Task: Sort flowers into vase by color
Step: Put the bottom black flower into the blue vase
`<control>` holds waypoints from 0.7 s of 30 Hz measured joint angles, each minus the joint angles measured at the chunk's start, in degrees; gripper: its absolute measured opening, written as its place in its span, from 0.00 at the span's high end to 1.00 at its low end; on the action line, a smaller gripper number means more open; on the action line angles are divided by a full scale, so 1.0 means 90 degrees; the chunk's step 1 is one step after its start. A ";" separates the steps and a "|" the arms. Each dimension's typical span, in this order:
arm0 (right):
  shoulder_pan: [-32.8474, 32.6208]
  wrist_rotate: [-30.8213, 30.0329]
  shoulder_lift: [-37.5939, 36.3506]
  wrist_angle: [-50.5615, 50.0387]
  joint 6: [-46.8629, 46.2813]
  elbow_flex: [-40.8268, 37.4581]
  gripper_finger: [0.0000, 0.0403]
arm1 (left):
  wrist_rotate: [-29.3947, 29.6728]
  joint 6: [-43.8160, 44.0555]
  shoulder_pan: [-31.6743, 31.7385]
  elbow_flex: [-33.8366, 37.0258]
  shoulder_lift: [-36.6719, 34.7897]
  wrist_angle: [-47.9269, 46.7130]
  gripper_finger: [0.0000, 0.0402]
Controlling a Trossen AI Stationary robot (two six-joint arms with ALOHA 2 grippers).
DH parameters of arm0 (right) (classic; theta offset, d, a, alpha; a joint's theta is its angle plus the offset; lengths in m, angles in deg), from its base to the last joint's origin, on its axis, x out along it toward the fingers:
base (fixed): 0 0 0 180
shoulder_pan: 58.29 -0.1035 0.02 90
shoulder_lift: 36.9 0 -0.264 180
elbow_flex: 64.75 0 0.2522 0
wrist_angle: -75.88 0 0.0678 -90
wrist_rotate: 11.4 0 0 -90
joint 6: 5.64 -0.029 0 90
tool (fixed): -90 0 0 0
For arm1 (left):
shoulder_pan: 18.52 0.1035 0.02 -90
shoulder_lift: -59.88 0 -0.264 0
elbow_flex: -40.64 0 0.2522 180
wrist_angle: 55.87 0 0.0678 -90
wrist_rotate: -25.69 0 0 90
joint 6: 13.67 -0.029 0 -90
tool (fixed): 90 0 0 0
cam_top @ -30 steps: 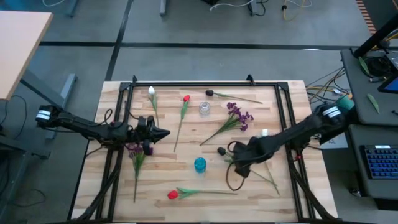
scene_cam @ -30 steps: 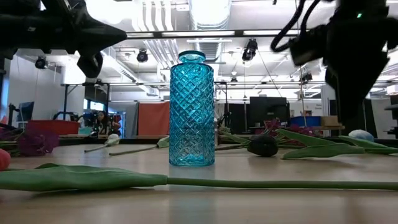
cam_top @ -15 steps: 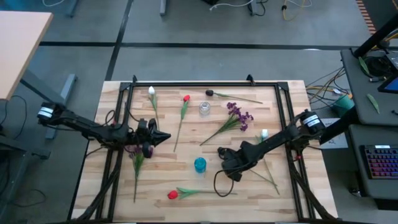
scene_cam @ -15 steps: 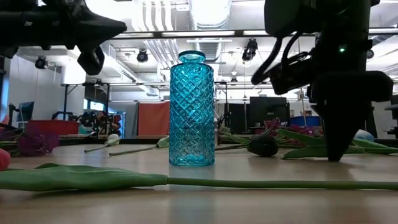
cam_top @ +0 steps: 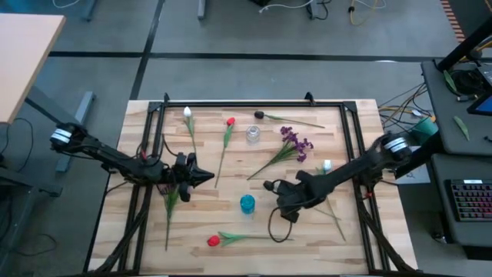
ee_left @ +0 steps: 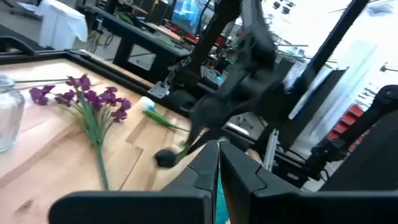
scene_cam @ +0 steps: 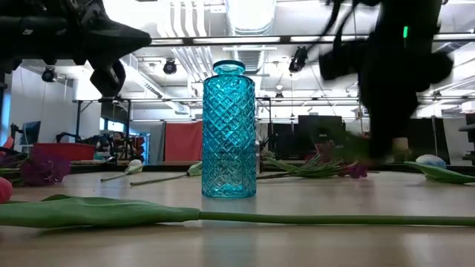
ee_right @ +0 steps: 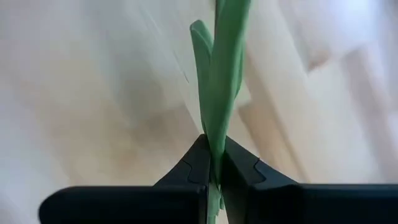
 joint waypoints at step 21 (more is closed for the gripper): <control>-0.0251 0.0170 -0.3361 1.0587 0.5256 -0.2721 0.97 | 0.0440 0.1192 0.0075 -0.0301 0.0018 -0.1155 1.00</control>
